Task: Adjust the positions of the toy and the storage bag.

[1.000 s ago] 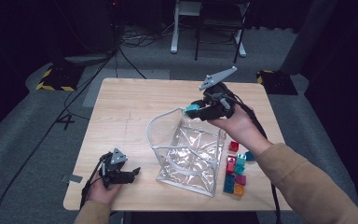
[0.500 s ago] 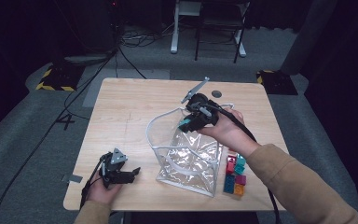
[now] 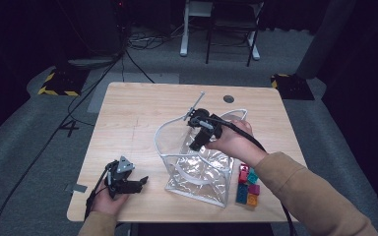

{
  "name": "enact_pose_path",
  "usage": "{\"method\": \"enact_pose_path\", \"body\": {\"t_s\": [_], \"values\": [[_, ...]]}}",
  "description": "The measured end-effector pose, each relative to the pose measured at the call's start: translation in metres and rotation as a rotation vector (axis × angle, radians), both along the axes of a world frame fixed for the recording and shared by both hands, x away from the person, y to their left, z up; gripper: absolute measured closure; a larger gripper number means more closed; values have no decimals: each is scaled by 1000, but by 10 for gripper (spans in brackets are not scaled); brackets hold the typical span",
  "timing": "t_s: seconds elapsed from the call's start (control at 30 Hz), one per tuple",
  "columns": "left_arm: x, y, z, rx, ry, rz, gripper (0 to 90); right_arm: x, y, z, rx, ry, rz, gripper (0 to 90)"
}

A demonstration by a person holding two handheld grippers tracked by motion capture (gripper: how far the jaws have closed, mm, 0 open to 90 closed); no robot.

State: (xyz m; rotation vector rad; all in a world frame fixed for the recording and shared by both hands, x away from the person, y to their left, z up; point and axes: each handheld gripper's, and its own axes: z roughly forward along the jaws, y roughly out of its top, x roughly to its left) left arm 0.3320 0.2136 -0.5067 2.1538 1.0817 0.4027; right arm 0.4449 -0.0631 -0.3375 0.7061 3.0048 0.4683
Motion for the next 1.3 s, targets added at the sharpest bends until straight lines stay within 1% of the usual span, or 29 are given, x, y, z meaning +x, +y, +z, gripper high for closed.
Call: {"method": "enact_pose_path", "body": {"t_s": [0.07,0.13,0.23,0.27,0.3,0.37,0.4,0.43,0.47,0.53,0.6,0.63,0.67,0.73,0.9,0.93,0.97,1.13,1.17,1.3], "values": [[0,0,0,0,0,0,214,0,0,-2,-15,11,0,585],[0,0,0,0,0,0,214,0,0,-3,-18,10,4,585],[0,0,0,2,-1,-1,214,-1,-1,-5,-24,23,3,583],[0,0,0,2,-1,-1,214,0,-2,-5,-15,20,6,571],[0,0,0,3,-1,-2,214,-1,-3,-4,-8,15,3,541],[0,0,0,0,0,0,214,-1,-6,-2,10,18,-3,512],[0,0,0,2,-1,-2,214,-1,-7,-1,16,13,-1,499],[0,0,0,0,0,0,214,-1,-9,1,30,-5,7,482],[0,0,0,1,0,0,214,-1,-10,2,36,-6,4,481],[0,0,0,1,0,0,214,-1,-15,7,69,-14,0,474],[0,0,0,1,0,0,214,-3,-19,13,104,-31,-7,474],[0,0,0,1,0,0,214,-5,-26,19,146,-48,-15,476],[0,0,0,1,1,0,214,-5,-26,19,146,-48,-15,476],[0,0,0,1,0,0,214,-7,-33,26,186,-60,-20,480],[0,0,0,1,0,0,214,-13,-51,41,268,-94,-37,487],[0,0,0,1,0,0,214,-16,-59,47,301,-110,-46,490],[0,0,0,1,0,0,214,-16,-59,47,301,-110,-46,490],[0,0,0,1,0,0,214,-22,-80,56,379,-153,-69,490],[0,0,0,0,0,0,214,-24,-86,58,400,-165,-77,491],[0,0,0,3,-1,-1,214,-29,-105,62,458,-200,-105,489]]}}
